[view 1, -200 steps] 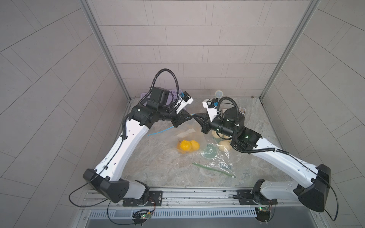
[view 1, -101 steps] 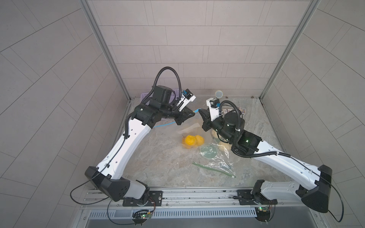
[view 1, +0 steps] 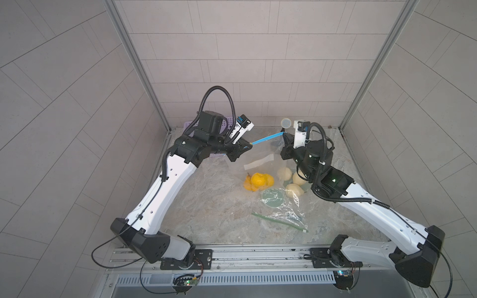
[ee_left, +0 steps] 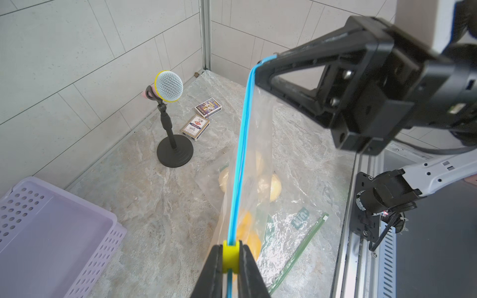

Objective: Open the zip-top bag and take out the pear
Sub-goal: Unzip the zipper on the zipper food storage bag.

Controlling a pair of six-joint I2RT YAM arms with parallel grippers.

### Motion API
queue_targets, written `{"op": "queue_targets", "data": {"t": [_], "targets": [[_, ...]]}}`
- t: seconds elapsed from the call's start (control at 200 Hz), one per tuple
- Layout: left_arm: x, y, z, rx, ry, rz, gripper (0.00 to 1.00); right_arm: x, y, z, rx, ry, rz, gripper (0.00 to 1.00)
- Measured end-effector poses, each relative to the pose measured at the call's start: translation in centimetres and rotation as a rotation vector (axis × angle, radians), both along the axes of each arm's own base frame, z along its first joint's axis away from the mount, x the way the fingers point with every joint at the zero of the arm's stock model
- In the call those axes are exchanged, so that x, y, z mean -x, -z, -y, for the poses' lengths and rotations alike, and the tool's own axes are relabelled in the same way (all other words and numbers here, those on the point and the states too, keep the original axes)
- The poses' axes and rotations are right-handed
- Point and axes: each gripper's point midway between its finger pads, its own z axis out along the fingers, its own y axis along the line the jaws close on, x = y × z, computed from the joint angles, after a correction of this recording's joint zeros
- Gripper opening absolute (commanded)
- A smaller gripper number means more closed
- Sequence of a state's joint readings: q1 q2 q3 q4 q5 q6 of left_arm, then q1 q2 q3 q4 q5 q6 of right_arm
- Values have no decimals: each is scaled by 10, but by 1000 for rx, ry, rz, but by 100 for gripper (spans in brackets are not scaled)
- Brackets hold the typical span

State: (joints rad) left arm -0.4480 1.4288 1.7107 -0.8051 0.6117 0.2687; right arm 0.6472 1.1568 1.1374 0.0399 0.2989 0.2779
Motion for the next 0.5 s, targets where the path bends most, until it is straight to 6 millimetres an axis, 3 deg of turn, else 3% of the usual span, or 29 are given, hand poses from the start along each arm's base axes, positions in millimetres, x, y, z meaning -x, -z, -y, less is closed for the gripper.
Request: {"op": "queue_targets", "data": {"t": [0.235, 0.495], "targets": [[-19, -2, -26, 6, -94, 3, 14, -11, 0, 37, -45, 68, -23, 0], [-27, -2, -39, 11, -154, 2, 13, -17, 2, 36, -122, -89, -58, 0]]}}
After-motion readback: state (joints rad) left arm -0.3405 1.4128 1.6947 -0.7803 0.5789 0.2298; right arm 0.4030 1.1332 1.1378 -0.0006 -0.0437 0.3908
